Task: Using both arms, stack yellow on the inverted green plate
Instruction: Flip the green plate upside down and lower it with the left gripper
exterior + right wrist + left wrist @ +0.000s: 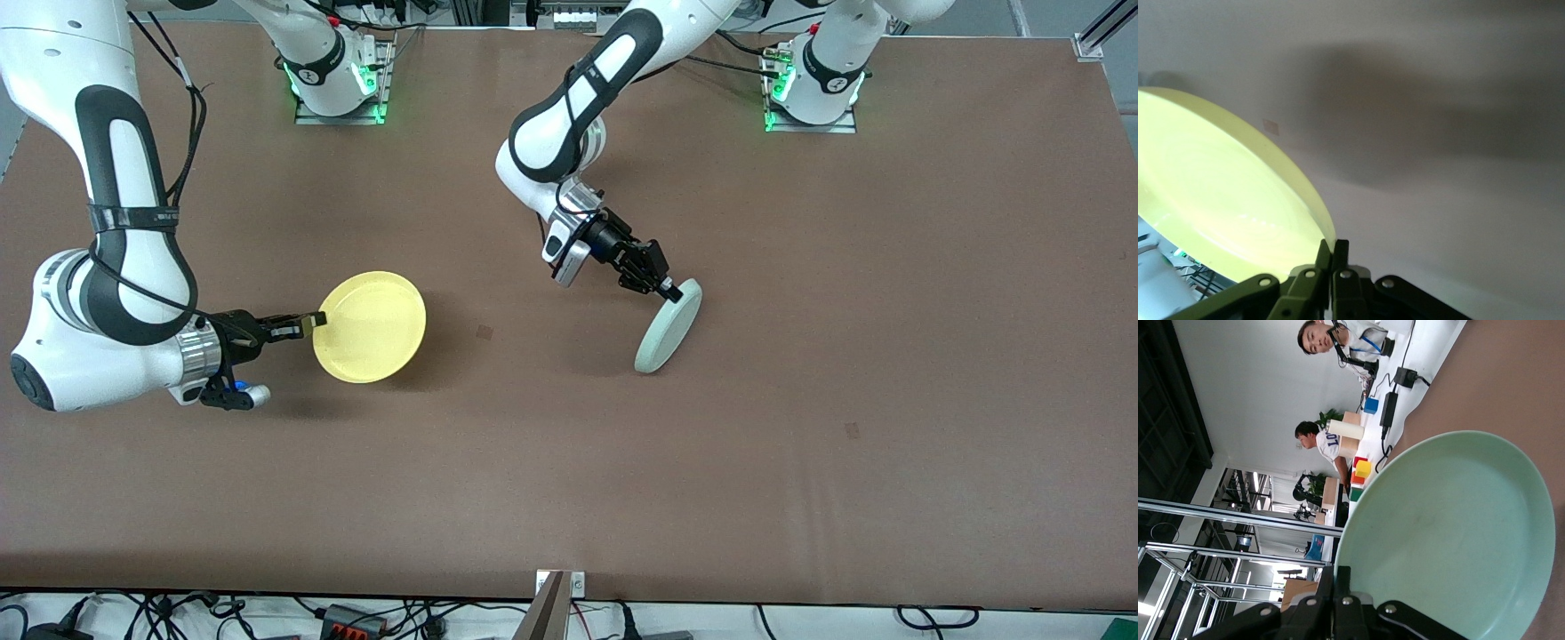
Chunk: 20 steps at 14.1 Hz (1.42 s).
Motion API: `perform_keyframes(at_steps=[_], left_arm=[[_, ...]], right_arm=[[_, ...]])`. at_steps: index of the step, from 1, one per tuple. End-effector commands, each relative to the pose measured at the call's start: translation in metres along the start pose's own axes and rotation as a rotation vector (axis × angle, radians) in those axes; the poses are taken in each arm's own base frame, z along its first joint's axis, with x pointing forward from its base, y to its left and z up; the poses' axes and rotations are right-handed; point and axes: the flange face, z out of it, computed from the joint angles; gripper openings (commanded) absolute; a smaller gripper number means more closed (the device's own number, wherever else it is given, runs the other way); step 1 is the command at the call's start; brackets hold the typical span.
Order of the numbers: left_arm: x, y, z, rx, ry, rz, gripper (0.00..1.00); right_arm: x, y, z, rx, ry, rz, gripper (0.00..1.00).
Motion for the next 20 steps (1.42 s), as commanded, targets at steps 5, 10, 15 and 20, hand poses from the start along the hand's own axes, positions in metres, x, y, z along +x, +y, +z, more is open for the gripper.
perform_keyframes(at_steps=[5, 10, 15, 20], left_arm=[[-0.003, 0.035, 0.001, 0.013, 0.038, -0.229, 0.07], [0.0, 0.046, -0.015, -0.118, -0.031, -0.314, 0.48], [0.047, 0.005, -0.022, -0.43, -0.382, -0.519, 1.0], [0.076, -0.007, -0.017, -0.66, -0.681, -0.893, 1.0]], right_arm=[[0.002, -0.002, 0.001, 0.01, -0.005, 0.01, 0.0], [0.006, 0.006, 0.008, 0.006, -0.02, 0.024, 0.0], [0.004, 0.012, 0.004, 0.005, -0.021, 0.033, 0.0], [0.004, 0.027, -0.001, 0.009, -0.014, 0.038, 0.0]])
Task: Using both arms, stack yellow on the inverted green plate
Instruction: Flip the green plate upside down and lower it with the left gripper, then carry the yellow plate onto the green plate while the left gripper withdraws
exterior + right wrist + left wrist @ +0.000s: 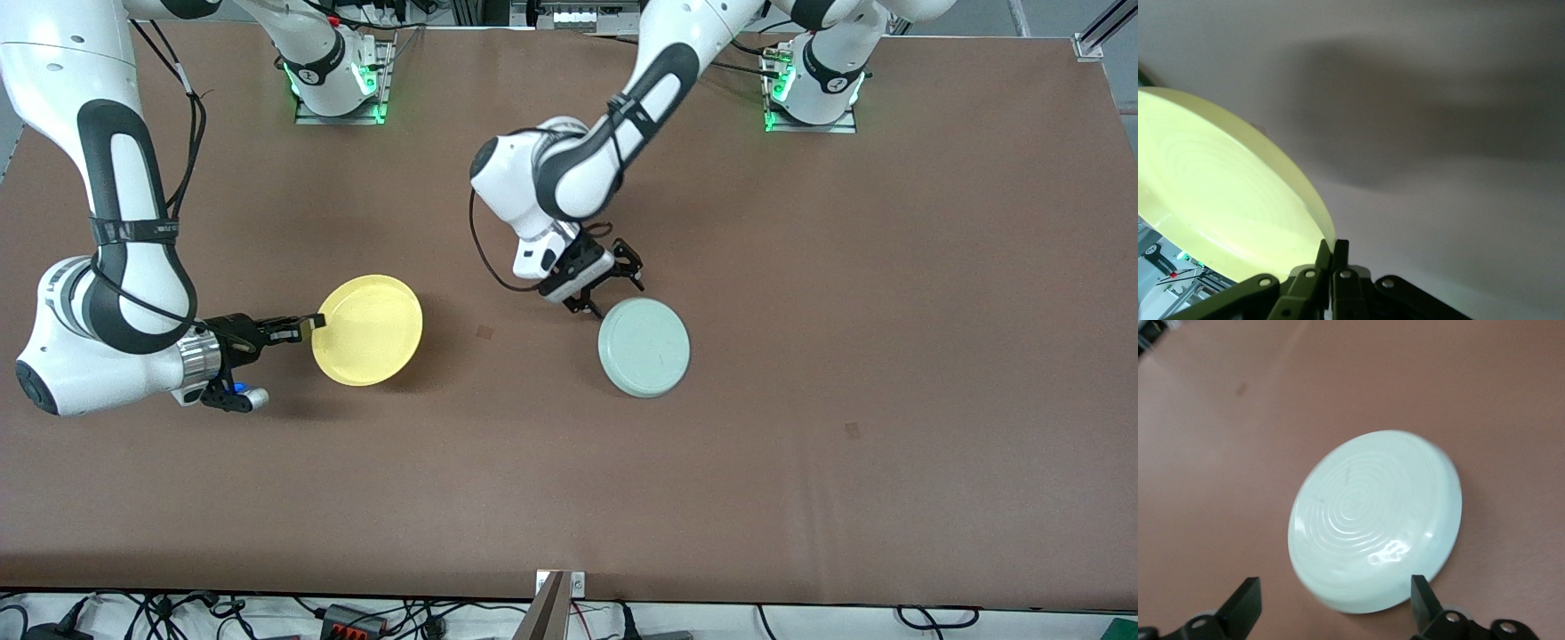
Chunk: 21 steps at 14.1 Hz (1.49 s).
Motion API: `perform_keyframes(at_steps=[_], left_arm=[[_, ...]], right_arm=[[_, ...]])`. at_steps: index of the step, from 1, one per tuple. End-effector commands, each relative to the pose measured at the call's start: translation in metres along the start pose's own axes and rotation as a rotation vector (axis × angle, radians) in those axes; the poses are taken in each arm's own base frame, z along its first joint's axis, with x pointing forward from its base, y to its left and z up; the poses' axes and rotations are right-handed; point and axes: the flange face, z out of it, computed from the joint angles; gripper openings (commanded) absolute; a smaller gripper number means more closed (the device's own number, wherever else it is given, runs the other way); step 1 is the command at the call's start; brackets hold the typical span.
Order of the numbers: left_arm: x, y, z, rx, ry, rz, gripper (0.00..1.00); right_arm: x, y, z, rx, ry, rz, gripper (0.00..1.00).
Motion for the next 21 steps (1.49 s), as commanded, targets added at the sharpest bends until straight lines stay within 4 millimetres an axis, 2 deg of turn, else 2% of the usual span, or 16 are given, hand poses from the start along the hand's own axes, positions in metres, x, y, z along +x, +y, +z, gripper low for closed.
perform_keyframes(at_steps=[1, 2, 4, 6, 9, 13, 16, 17, 19, 20, 21], left_arm=[[0.03, 0.006, -0.021, -0.146, -0.197, -0.19, 1.0], [0.047, 0.002, -0.032, -0.198, -0.265, -0.234, 1.0], [0.068, -0.008, -0.038, -0.214, -0.29, -0.242, 1.0], [0.1, -0.03, -0.035, -0.214, -0.283, -0.138, 1.0], [0.152, -0.077, -0.026, -0.16, -0.284, 0.08, 1.0], [0.22, -0.137, -0.003, -0.114, -0.325, 0.345, 1.0], [0.272, -0.183, 0.017, -0.126, -0.345, 0.467, 1.0], [0.286, -0.2, 0.028, -0.133, -0.358, 0.508, 1.0], [0.314, -0.234, 0.046, -0.215, -0.419, 0.563, 1.0], [0.33, -0.254, 0.061, -0.271, -0.464, 0.569, 0.99], [0.343, -0.271, 0.066, -0.33, -0.489, 0.572, 0.97]], right_arm=[[-0.002, -0.001, -0.005, -0.008, 0.0, -0.002, 0.0], [-0.002, -0.008, -0.002, -0.029, -0.001, -0.005, 0.0], [-0.001, -0.032, 0.008, -0.058, -0.006, -0.036, 0.0], [0.004, -0.066, 0.025, -0.084, 0.02, -0.069, 0.0], [0.01, -0.13, 0.061, -0.119, 0.078, -0.029, 0.0], [0.016, -0.21, 0.109, -0.14, 0.124, 0.064, 0.0], [0.023, -0.259, 0.141, 0.026, 0.12, 0.16, 0.0], [0.025, -0.269, 0.15, 0.055, 0.138, 0.19, 0.0], [0.022, -0.297, 0.183, 0.061, 0.176, 0.219, 0.0], [0.02, -0.31, 0.203, 0.06, 0.192, 0.236, 0.0], [0.017, -0.323, 0.225, 0.054, 0.202, 0.258, 0.0]])
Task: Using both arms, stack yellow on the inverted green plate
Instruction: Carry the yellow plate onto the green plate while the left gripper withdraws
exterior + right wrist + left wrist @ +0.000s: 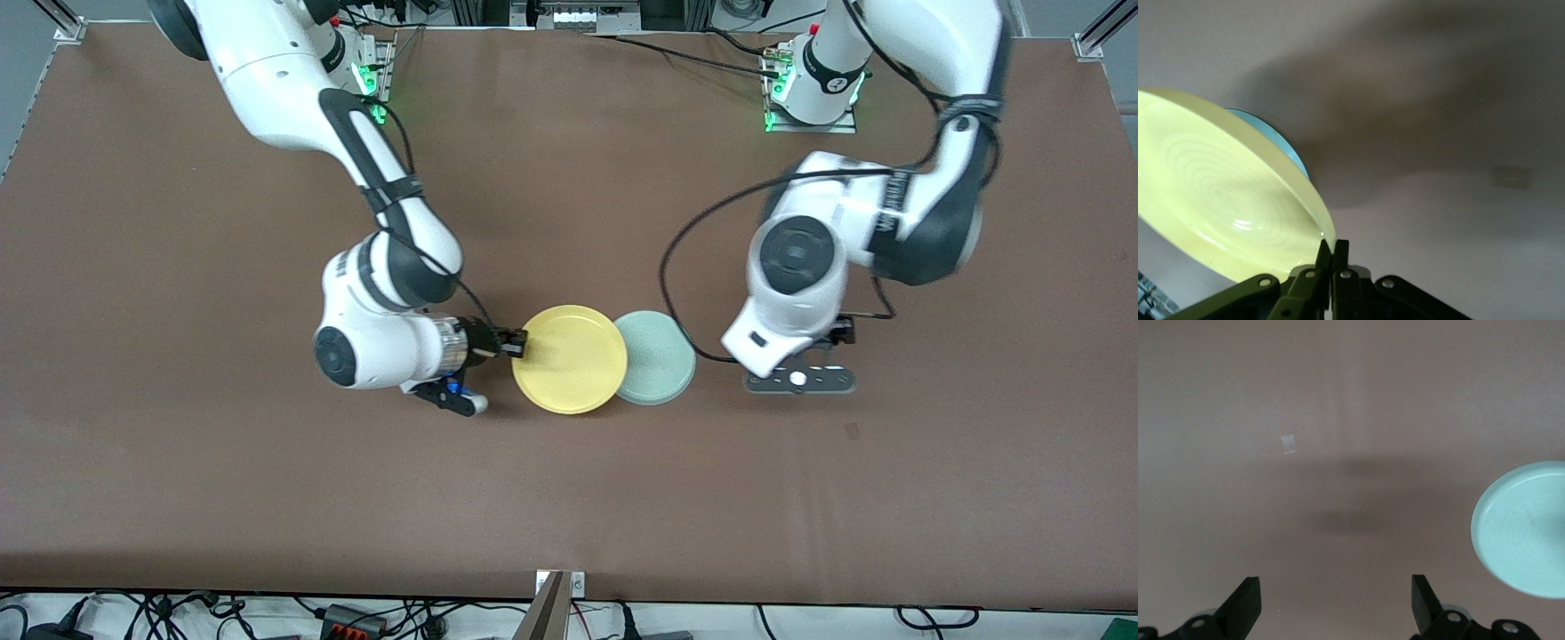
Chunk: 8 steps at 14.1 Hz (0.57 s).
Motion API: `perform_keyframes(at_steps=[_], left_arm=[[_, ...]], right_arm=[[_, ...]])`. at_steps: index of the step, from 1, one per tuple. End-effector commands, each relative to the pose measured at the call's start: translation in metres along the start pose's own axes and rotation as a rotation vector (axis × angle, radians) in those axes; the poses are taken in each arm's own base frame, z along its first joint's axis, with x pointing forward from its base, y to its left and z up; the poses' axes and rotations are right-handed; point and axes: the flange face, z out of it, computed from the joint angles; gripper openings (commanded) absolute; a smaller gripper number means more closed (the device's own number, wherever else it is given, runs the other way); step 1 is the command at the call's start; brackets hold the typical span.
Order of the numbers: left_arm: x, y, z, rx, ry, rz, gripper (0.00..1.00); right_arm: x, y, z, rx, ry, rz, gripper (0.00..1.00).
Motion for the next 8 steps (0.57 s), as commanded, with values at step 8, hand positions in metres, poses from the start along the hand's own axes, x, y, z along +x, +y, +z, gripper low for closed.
perform_keyframes(at_steps=[8], left_arm=[[-0.065, -0.119, 0.01, -0.224, 0.106, 0.083, 1.0]], right_arm=[[-0.045, -0.051, 0.126, 0.028, 0.095, 0.239, 0.0]])
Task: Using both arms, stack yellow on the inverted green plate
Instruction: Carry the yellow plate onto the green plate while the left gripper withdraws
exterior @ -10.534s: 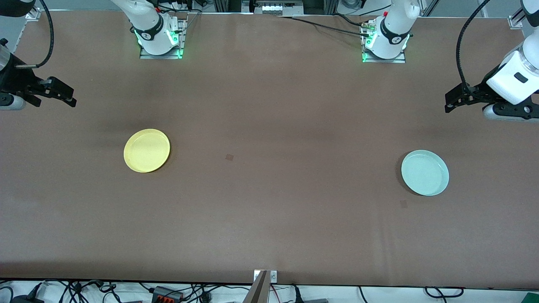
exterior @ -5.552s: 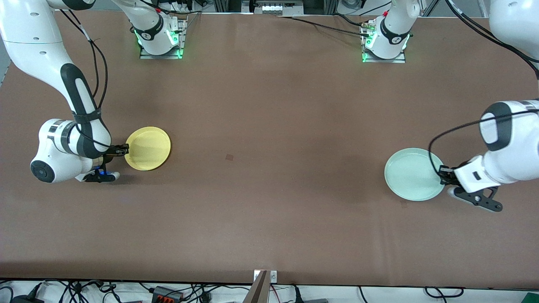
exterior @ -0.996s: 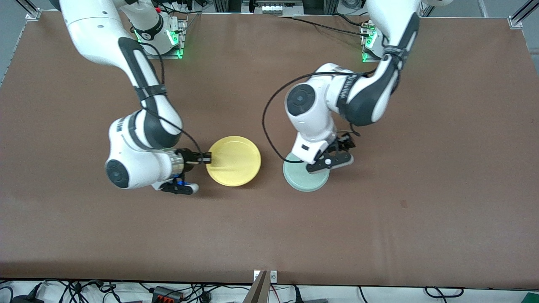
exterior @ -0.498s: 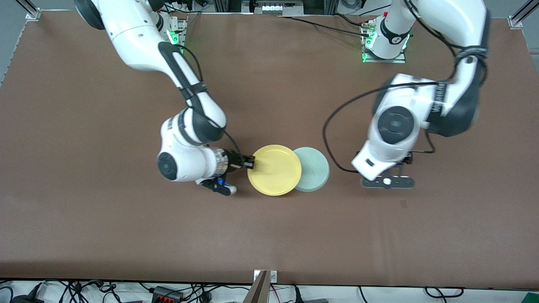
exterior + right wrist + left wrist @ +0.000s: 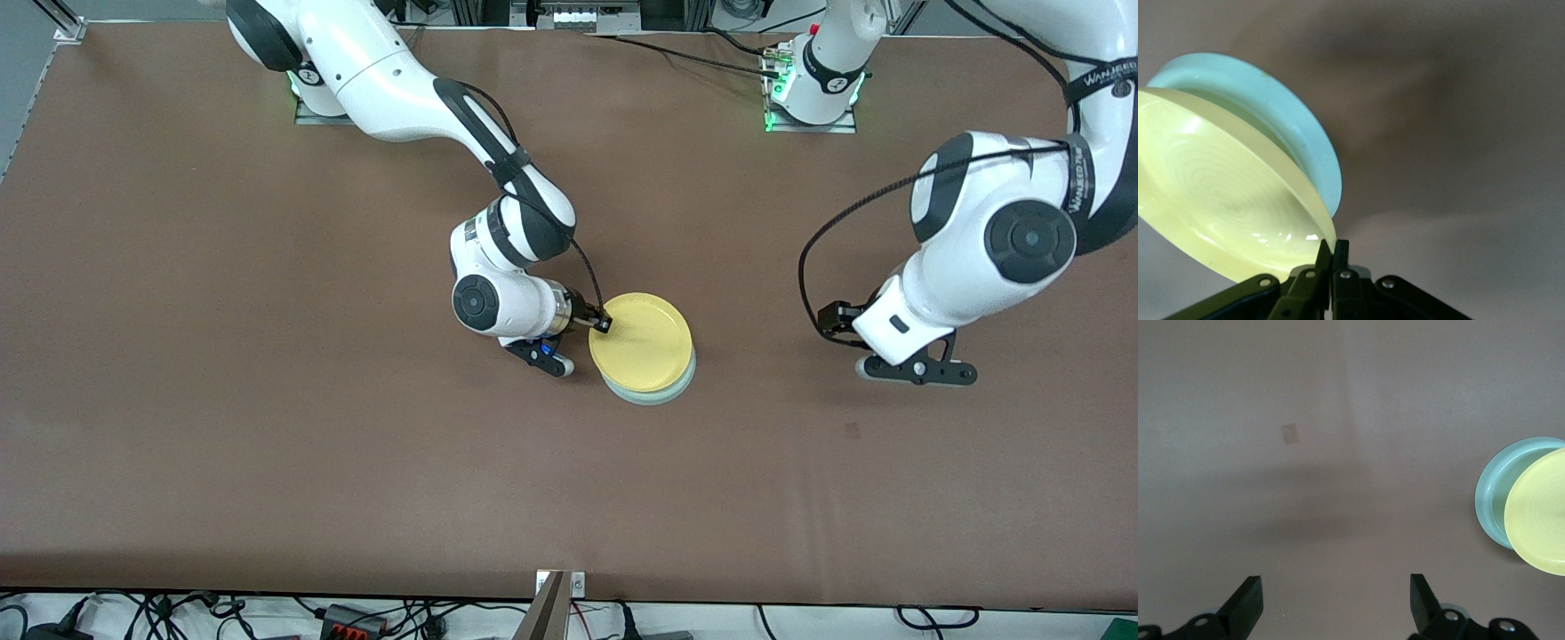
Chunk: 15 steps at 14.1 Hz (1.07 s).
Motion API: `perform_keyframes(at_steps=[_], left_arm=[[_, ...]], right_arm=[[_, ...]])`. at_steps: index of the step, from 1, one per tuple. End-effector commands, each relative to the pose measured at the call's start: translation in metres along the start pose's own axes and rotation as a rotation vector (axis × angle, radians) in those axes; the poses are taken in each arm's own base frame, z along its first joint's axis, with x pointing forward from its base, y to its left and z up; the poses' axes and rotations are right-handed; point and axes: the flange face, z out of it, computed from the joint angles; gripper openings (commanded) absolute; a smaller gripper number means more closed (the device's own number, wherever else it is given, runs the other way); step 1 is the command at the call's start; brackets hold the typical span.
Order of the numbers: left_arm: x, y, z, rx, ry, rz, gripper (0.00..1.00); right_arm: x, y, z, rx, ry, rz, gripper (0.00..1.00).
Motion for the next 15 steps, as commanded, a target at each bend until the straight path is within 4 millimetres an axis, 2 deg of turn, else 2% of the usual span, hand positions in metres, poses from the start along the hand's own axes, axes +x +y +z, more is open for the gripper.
perform_keyframes(at_steps=[1, 4, 6, 7, 10, 13, 15], left_arm=[[-0.033, -0.024, -0.006, -0.02, 0.052, 0.059, 1.0], [-0.04, -0.048, -0.032, -0.015, 0.088, 0.085, 1.0], [-0.048, -0.053, -0.048, -0.014, 0.053, 0.079, 1.0], [-0.047, -0.059, -0.064, -0.013, 0.043, 0.071, 1.0], [-0.052, -0.075, -0.092, -0.016, 0.002, 0.062, 1.0], [-0.055, -0.081, -0.106, -0.036, -0.009, 0.063, 1.0], [-0.059, -0.096, -0.112, -0.084, -0.01, 0.074, 1.0]], right_arm=[[0.012, -0.004, 0.005, 0.047, 0.026, 0.077, 0.0], [0.008, -0.007, 0.005, 0.067, 0.018, 0.095, 0.0], [0.005, -0.009, 0.006, 0.077, 0.006, 0.119, 0.0], [0.003, -0.01, 0.003, 0.079, 0.005, 0.119, 0.0], [-0.003, -0.013, 0.005, 0.083, -0.005, 0.139, 0.0], [-0.004, -0.014, 0.006, 0.082, -0.009, 0.142, 0.0], [-0.01, -0.015, 0.01, 0.077, -0.015, 0.139, 0.0]])
